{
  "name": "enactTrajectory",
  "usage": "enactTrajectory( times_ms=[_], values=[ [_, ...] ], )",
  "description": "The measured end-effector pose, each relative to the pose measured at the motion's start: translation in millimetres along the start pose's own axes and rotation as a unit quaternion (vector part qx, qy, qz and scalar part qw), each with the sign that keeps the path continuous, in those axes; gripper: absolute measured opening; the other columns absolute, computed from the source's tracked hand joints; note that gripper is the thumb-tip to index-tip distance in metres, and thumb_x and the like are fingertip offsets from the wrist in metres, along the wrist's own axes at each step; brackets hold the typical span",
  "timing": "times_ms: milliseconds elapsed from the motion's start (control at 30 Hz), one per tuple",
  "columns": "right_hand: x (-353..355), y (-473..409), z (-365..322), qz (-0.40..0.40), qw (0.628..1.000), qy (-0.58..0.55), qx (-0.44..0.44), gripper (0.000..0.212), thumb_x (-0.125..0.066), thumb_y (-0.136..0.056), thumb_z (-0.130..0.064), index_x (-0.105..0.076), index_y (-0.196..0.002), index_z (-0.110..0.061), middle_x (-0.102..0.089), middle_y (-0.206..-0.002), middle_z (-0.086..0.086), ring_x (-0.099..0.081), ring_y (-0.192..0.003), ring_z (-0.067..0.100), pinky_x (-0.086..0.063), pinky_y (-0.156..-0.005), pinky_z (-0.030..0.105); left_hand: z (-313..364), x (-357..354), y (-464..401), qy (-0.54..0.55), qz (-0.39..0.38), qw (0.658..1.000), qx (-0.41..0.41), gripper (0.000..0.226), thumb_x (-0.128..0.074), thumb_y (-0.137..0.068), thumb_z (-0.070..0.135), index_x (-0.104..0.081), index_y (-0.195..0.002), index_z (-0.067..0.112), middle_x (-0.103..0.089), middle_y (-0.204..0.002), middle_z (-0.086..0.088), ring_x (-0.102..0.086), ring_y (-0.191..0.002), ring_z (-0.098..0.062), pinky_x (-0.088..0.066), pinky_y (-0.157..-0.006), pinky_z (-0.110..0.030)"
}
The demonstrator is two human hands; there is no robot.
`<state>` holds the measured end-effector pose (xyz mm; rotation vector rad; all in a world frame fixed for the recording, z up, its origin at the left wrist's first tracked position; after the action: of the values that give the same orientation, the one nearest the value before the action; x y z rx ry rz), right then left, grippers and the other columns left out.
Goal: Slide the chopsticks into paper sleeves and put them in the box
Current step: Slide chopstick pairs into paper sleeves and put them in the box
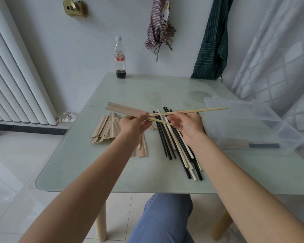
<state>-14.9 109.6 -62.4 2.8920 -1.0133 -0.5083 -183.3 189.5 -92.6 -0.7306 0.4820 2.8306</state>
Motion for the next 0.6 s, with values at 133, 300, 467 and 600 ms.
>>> enactTrajectory(
  times_ms=[133, 300, 467, 600],
  values=[
    [6, 0, 6, 0.017, 0.997, 0.061, -0.034, 0.006, -0.06, -0.089, -0.009, -0.063, -0.084, -0.009, -0.071, -0.084, 0.005, -0.061, -0.044, 0.003, -0.031, -0.036, 0.012, 3, 1, 1, 0.025, 0.01, 1.0, -0.011, 0.03, -0.062, -0.086, 0.0, -0.055, -0.113, -0.012, -0.066, -0.087, -0.014, -0.069, -0.069, -0.018, -0.059, -0.062, -0.024],
    [12, 0, 8, 0.039, 0.995, 0.076, -0.056, 0.009, -0.068, -0.083, -0.012, -0.062, -0.077, -0.013, -0.059, -0.074, -0.001, -0.049, -0.05, 0.005, -0.025, -0.033, 0.011, 6, 0, 1, 0.051, 0.007, 0.999, -0.019, 0.025, -0.063, -0.086, 0.0, -0.056, -0.108, -0.009, -0.066, -0.088, -0.014, -0.069, -0.075, -0.021, -0.06, -0.067, -0.027],
    [21, -3, 10, 0.053, 0.993, 0.081, -0.06, 0.012, -0.071, -0.082, -0.015, -0.061, -0.074, -0.015, -0.051, -0.073, 0.0, -0.037, -0.055, 0.006, -0.025, -0.033, 0.011, 8, -4, 1, 0.052, -0.002, 0.998, -0.023, 0.012, -0.062, -0.087, 0.001, -0.058, -0.096, -0.006, -0.068, -0.086, -0.013, -0.07, -0.072, -0.019, -0.059, -0.07, -0.027],
    [22, -4, 10, 0.059, 0.993, 0.083, -0.051, 0.009, -0.07, -0.082, -0.015, -0.062, -0.077, -0.014, -0.052, -0.075, 0.0, -0.037, -0.057, 0.006, -0.027, -0.035, 0.011, 4, -6, 1, 0.05, -0.007, 0.999, -0.013, 0.01, -0.06, -0.087, 0.0, -0.058, -0.093, -0.007, -0.067, -0.087, -0.013, -0.068, -0.075, -0.021, -0.059, -0.07, -0.026]
  ],
)
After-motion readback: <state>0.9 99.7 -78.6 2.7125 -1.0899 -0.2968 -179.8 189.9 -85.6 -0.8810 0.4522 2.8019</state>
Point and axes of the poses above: each hand's wrist, its own y-axis away from the middle knuckle, its own x-axis out of the back of the hand, z = x × y, the point moved 10 cm from there along -y, towards the middle knuckle
